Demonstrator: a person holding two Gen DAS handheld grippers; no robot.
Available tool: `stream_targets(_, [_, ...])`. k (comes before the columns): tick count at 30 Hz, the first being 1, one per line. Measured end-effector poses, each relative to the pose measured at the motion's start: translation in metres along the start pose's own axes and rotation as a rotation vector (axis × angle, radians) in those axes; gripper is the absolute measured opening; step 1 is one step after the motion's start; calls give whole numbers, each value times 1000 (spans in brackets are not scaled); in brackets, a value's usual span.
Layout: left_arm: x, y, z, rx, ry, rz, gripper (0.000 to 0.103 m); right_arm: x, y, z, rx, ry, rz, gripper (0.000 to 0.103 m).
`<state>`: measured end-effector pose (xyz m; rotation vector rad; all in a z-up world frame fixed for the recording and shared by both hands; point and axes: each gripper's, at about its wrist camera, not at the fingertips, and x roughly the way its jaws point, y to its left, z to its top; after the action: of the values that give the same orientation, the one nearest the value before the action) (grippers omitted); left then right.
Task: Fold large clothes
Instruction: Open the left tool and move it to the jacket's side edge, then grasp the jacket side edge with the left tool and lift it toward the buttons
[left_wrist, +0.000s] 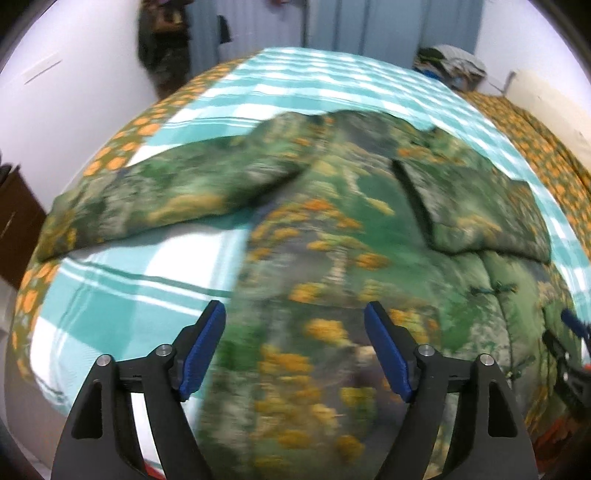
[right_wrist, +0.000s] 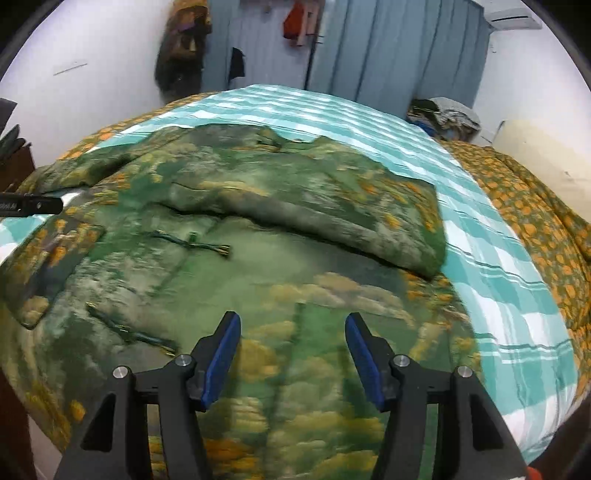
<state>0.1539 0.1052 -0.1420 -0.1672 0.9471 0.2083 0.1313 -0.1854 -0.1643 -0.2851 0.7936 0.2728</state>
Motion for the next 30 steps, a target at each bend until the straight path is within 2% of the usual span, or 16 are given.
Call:
stream_targets(5, [4,59,18,-127,-10,45,86,-2,12,-4,-42,-8,25,60])
stream_targets(9, [22,125,38,-296,-24,73,86,-1,15,-10,-37,6,30,60])
stream_targets(15, [65,240,43,-696,-18,105,86,3,15,-12,-33,17,32,60])
stream_targets(18, [85,276,32,-864,-10,132,86,8,17,-15,-36,30,33,60])
stream_targets(21, [93,294,25,-960,-39,110,86,12,18,-15,-42,35,33,60])
stream_targets(23, [92,299,27,-987,-81,126,81,14,19,-16,-42,38,36,60])
stream_targets(24, [90,300,29,-988,-97,135,69,15,19,-16,-41,40,37,60])
stream_targets(25, [90,301,32,-981,-105,132,48,17,19,-17,-42,42,38,60])
stream_targets(26, [91,301,36,-966,-96,135,36,17,19,-17,-41,42,39,61])
stream_targets(27, [92,301,40,-939,-87,138,18,18,19,-18,-41,42,40,61])
stream_targets(30, [86,290,54,-841,-88,173,10,19,19,-18,-39,39,42,61])
